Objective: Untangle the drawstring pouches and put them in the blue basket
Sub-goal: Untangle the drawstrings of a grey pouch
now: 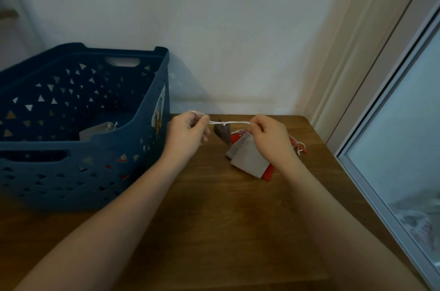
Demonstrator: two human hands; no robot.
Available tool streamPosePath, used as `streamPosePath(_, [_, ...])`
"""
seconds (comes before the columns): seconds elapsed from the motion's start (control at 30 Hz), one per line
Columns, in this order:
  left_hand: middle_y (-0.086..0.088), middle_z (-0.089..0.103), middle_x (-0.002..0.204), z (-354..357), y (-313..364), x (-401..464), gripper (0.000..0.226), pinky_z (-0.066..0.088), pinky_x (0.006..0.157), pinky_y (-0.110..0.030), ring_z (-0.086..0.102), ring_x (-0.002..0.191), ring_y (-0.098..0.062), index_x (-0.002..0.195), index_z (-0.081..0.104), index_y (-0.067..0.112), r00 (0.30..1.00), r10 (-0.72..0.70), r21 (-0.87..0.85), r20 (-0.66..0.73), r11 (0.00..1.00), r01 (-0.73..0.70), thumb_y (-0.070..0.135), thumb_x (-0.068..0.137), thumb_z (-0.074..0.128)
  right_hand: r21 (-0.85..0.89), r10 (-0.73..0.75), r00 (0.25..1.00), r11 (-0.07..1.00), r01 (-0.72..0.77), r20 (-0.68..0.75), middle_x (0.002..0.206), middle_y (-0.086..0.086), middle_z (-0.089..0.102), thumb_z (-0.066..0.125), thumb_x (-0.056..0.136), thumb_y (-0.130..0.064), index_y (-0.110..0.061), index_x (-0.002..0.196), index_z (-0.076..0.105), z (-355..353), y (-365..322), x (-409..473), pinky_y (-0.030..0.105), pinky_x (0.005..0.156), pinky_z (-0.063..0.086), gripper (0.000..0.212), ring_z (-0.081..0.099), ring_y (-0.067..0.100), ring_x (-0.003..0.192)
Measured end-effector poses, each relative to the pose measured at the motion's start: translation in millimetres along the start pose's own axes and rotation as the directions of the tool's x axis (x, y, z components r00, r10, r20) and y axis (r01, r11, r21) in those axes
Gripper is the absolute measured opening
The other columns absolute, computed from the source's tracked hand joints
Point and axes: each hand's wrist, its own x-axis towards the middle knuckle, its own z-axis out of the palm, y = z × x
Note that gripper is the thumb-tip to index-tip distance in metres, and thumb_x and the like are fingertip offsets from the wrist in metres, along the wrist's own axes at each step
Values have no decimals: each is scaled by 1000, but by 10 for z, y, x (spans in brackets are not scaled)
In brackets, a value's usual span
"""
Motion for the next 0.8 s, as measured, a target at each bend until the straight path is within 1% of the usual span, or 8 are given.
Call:
streamPosePath(0.1, [2,61,67,19,16,10,17,42,51,-23,55,54,-10,79,61,19,999,-3,-21,40,1000,4,18,94,53,492,115,993,863,-117,34,72,1,57,49,94,-13,-15,76,61,-19,-116,-7,23,61,41,22,48,10,62])
streamPosePath(0.17, [1,61,66,29,22,39,16,41,49,-23,55,53,-11,80,60,18,996,-36,-17,83,999,37,18,94,54,817,92,986,552,-167,139,85,8,63,47,93,-7,-10,70,58,-27,-216,-23,26,66,45,26,52,12,62])
streamPosePath(0.23, [0,61,64,49,34,46,17,40,49,-23,55,51,-11,77,59,17,992,-64,-28,111,997,67,18,94,55,940,14,969,241,-243,247,85,7,67,40,96,-8,-8,70,51,-7,-271,-54,22,61,49,28,55,10,58])
streamPosePath(0.27, [0,60,63,50,45,40,19,40,48,-22,55,51,-10,75,59,16,991,-74,-41,110,996,79,17,93,55,944,-6,961,188,-271,277,77,4,65,38,97,-10,-9,71,50,19,-272,-69,21,57,49,29,54,10,55])
streamPosePath(0.33, [1,57,61,38,79,36,18,40,46,-18,53,48,-6,75,59,12,989,-111,-121,102,985,123,15,92,56,910,33,957,300,-285,289,65,0,57,37,99,-14,-11,73,50,82,-242,-72,22,54,46,28,51,11,55])
streamPosePath(0.5, [1,54,57,-7,178,0,17,39,46,-19,51,46,-7,77,59,10,988,-67,-281,143,954,105,10,93,54,708,161,984,688,-163,70,64,-1,58,51,95,-15,-12,77,64,194,-213,-80,22,56,47,23,53,10,57])
streamPosePath(0.63, [3,56,58,15,268,-12,17,41,48,-18,52,48,-6,76,59,13,985,51,-189,166,982,-19,12,92,55,653,119,993,750,-102,19,67,-1,62,57,92,-13,-10,93,71,198,-266,-92,19,53,47,14,53,5,55])
streamPosePath(0.8, [8,51,47,1,291,19,21,44,60,-26,48,47,-5,72,57,17,982,128,-64,142,991,-120,20,93,55,660,-27,992,749,-62,124,69,2,63,57,91,-9,-13,88,71,188,-293,-153,19,55,50,15,56,5,57])
